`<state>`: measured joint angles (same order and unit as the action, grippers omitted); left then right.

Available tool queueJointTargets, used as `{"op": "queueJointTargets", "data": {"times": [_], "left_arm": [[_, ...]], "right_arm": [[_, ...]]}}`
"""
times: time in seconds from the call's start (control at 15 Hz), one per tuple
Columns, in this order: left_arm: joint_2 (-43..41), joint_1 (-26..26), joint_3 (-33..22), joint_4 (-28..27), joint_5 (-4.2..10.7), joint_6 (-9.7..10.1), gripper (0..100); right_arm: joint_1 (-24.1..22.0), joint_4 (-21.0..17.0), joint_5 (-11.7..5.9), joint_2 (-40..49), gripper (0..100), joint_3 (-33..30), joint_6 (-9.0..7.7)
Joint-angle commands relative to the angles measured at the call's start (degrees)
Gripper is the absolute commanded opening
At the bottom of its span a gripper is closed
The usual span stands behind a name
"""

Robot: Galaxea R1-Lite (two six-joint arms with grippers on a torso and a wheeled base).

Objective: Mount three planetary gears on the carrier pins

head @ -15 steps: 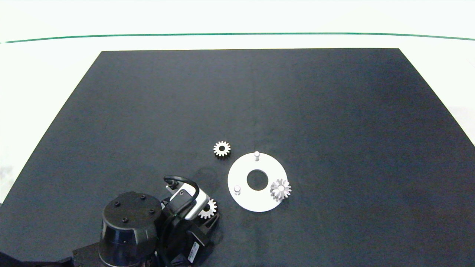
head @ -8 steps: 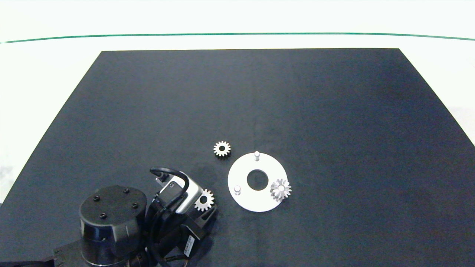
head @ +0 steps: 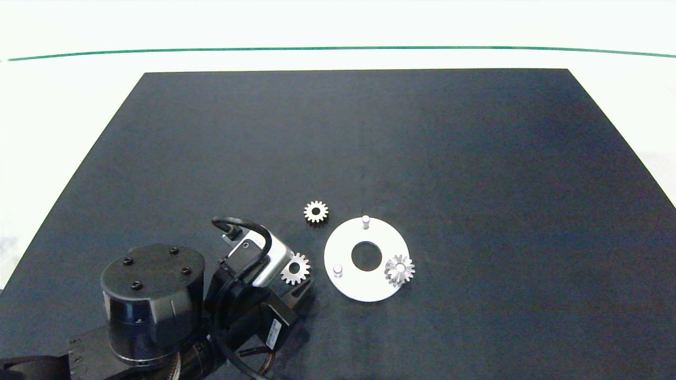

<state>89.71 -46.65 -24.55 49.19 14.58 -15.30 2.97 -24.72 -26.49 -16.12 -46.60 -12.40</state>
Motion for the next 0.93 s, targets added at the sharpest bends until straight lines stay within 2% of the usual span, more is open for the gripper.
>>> {"op": "queueJointTargets", "data": {"times": [0.07, 0.27, 0.93], "left_arm": [[-1.38, -3.27, -2.61, -3.49, 0.19, -0.08, 10], [-1.38, -4.76, -5.24, -5.68, 0.19, -0.35, 10], [3.37, -6.87, -6.65, -5.42, 0.19, -0.35, 10]], "right_arm": [[0.01, -0.33, -0.14, -0.32, 100, 0.02, -0.08], [0.1, -0.33, -0.14, -0.67, 100, -0.07, -0.08], [0.01, -0.33, -0.14, -0.76, 100, -0.68, -0.35]]}}
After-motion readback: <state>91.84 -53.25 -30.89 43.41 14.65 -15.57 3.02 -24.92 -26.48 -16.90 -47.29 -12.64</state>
